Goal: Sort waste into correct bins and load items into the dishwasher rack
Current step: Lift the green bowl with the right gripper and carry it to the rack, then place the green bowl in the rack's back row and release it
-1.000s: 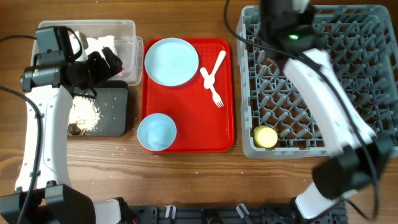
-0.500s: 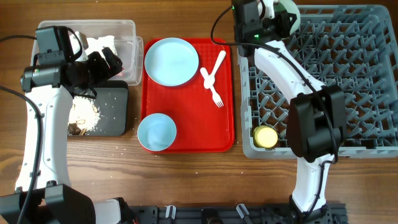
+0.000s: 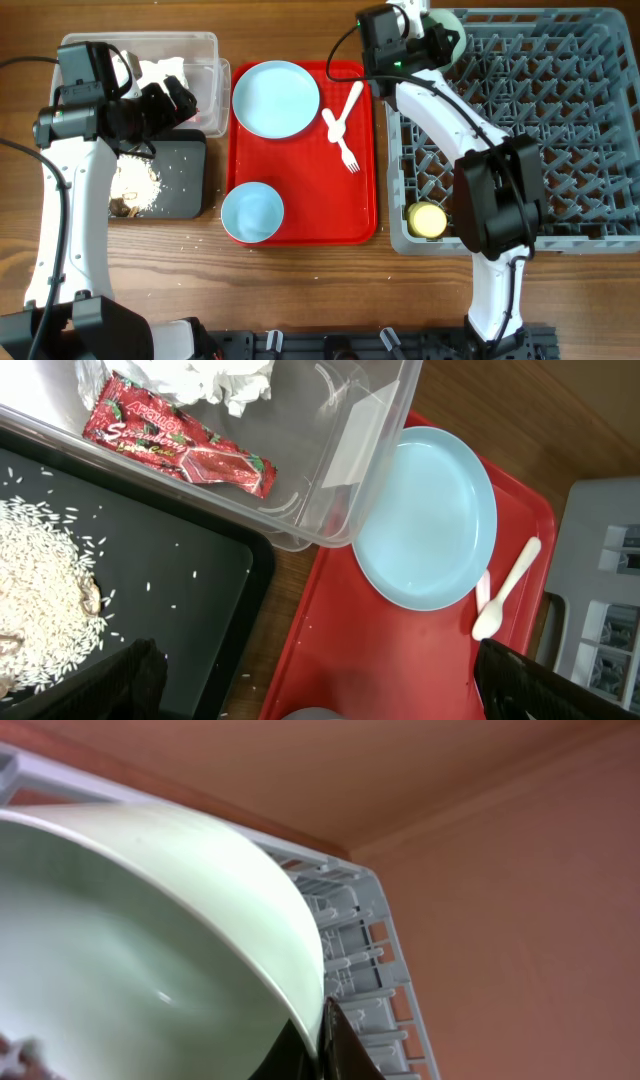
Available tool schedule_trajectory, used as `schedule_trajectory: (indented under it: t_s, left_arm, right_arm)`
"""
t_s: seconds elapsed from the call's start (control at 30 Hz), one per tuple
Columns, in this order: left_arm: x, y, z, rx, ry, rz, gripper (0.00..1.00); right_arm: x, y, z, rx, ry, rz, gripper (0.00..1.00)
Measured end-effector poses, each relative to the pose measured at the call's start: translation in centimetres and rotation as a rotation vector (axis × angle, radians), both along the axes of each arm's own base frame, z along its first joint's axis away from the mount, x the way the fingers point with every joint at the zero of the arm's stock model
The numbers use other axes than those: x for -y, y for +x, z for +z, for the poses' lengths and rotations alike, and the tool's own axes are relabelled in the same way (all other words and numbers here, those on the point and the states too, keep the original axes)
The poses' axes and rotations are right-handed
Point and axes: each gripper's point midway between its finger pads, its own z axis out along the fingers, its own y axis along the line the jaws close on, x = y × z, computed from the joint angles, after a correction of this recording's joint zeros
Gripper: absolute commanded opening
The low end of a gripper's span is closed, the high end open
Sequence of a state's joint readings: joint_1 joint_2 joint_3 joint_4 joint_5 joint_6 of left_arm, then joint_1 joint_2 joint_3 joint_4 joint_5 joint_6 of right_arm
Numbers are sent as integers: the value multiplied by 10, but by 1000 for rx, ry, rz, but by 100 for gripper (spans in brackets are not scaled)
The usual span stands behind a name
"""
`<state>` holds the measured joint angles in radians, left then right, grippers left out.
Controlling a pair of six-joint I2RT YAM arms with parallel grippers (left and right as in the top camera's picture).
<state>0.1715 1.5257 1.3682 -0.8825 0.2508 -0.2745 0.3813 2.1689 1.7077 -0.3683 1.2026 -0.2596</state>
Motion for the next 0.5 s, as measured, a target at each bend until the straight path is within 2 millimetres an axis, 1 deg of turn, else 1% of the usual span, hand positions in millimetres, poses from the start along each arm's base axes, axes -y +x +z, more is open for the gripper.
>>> schedule_trajectory:
  t_s: [0.07,0.13,0.17,0.2,0.33,0.37,0.5]
  left_arm:
    - [0,0,0,0,0,0,100]
    - [0,0,0,0,0,0,100]
    - [0,0,0,0,0,0,100]
    - [0,0,0,0,0,0,100]
    - [0,0,0,0,0,0,100]
    - [0,0,0,0,0,0,100]
    - [0,0,0,0,0,0,100]
  right_arm:
    - [-6,-3,-4,-34,-10,17,22]
    - [-17,-5,-6,-51,-15,41,30]
    - [-22,-6,-6,-53,-15,52,40]
    - [-32,-8,-7,-61,-17,72,44]
    - [-51,-12,-14,-98,-11,126,53]
    - [-57,-13,-17,-105,0,142,57]
    - [-68,-13,-27,-106,74,173,77]
